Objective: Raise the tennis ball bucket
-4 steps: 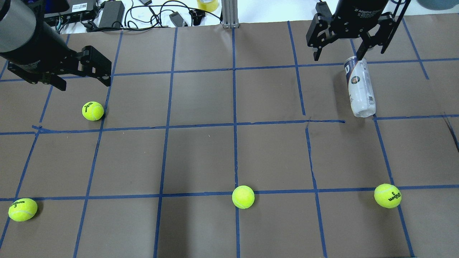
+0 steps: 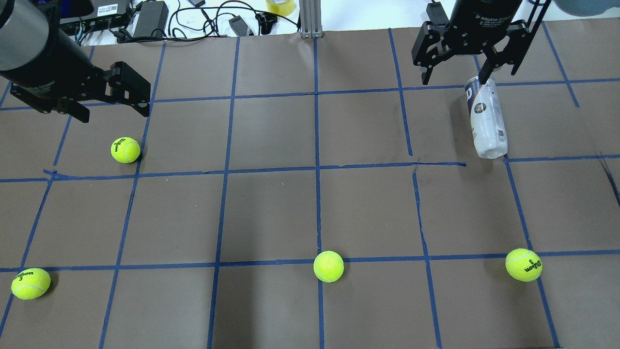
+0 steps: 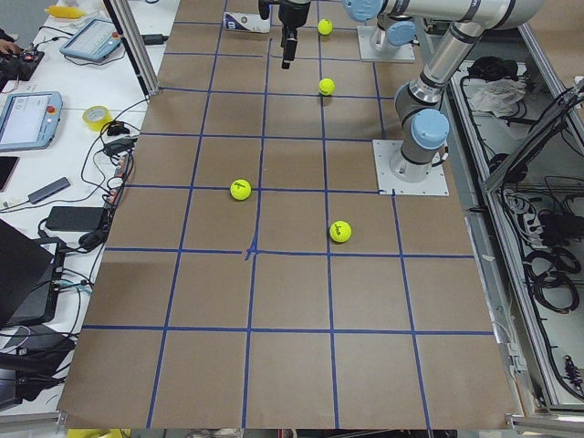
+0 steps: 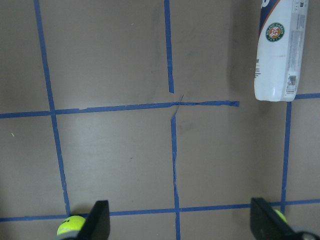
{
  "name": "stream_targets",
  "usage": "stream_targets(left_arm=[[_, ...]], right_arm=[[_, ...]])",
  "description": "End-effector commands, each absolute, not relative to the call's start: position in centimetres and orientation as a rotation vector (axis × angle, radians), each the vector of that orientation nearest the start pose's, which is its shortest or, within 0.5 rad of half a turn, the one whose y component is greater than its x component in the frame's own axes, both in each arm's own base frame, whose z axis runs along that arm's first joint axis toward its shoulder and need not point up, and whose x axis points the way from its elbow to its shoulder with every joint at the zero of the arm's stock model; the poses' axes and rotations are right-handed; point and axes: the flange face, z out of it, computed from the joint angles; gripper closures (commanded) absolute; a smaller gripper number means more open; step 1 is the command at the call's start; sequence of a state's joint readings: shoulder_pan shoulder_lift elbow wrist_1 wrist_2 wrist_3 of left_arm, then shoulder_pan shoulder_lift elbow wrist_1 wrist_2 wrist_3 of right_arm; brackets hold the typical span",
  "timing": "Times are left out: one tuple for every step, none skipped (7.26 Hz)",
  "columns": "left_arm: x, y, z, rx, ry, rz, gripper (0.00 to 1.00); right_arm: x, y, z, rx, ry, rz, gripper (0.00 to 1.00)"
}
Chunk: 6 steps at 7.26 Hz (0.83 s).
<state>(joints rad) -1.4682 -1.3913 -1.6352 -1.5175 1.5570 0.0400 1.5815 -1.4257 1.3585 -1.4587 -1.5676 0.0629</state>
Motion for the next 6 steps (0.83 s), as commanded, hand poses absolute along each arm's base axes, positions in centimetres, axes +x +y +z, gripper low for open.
stream_targets(left_arm=[[-9.1, -44.0, 54.4, -0.094, 3.131, -0.263, 0.0], [-9.1, -44.0, 54.4, -0.094, 3.131, -0.263, 0.0], [-9.0, -44.0, 54.4, -0.097, 3.131, -0.263, 0.0], [-9.1, -44.0, 54.4, -0.094, 3.131, -0.266, 0.0], [-9.1, -44.0, 54.4, -0.094, 3.131, -0.263, 0.0], [-9.0, -44.0, 54.4, -0.097, 3.131, -0.266, 0.0]], right_arm=[[12.7, -58.8, 47.6, 0.109, 3.154, -0.029, 0.0], [12.3, -61.2, 45.0, 0.133, 3.151, 0.006, 0.0], [10.8, -63.2, 43.7, 0.175, 3.163, -0.056, 0.0], [8.1, -65.5, 41.6, 0.235, 3.186, -0.11, 0.0], [4.0, -68.0, 39.1, 0.316, 3.177, -0.163, 0.0], [0.5, -69.4, 36.7, 0.395, 3.171, -0.162, 0.0]])
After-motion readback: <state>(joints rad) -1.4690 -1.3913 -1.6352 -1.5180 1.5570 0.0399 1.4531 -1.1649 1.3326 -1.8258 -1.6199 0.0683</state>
